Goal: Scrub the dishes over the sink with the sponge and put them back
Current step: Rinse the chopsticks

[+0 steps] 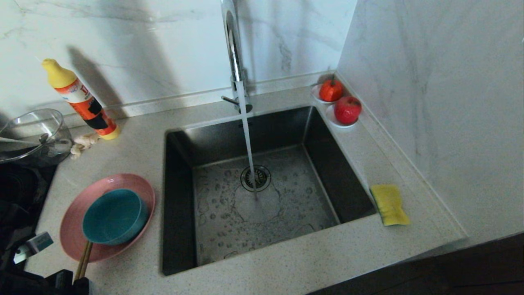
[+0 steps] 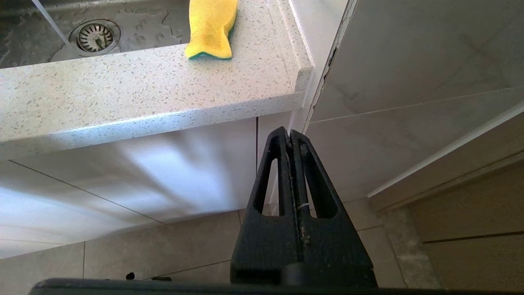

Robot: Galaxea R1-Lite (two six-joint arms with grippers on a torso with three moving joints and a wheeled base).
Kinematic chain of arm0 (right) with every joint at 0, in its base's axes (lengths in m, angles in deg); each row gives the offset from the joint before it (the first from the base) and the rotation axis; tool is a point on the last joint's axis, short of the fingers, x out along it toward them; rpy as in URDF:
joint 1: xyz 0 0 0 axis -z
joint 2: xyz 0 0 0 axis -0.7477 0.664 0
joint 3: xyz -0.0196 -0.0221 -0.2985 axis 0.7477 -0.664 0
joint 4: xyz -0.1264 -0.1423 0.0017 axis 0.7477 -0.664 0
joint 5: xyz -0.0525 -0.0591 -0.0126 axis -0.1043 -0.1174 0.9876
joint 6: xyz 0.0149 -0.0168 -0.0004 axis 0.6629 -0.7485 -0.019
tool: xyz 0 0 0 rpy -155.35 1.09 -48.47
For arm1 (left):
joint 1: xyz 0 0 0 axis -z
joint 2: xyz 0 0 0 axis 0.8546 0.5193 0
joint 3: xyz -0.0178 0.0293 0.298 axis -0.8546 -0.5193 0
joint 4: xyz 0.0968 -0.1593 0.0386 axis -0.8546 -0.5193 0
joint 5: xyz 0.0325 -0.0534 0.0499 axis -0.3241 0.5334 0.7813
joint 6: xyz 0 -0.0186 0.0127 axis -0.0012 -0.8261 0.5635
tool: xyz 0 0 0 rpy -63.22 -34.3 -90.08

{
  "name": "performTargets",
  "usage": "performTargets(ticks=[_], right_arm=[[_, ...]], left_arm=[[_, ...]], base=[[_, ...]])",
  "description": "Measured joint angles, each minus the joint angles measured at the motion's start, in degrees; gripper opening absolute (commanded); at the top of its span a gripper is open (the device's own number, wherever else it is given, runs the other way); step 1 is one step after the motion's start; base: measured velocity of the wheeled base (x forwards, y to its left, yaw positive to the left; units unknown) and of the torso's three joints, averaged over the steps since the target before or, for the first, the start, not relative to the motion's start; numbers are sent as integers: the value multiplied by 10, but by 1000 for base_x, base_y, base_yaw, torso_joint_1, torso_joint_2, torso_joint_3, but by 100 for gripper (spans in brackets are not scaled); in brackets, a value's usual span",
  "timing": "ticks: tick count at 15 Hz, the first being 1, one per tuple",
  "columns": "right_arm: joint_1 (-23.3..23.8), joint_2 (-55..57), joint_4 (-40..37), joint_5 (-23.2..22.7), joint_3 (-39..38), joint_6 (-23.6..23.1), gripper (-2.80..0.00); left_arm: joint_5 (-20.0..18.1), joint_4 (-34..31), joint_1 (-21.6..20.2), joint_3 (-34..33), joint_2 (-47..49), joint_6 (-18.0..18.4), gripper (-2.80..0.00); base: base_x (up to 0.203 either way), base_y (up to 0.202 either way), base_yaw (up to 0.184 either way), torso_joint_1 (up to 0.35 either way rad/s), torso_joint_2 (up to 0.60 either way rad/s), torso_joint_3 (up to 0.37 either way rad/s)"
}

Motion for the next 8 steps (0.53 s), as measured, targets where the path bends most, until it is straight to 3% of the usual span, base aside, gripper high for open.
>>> performTargets(ticks=[8], right_arm=[[0,0,0,0,0,0,-280]], left_arm=[[-27,6,0,28,38,-32,0]], base=[[0,0,0,0,0,0]])
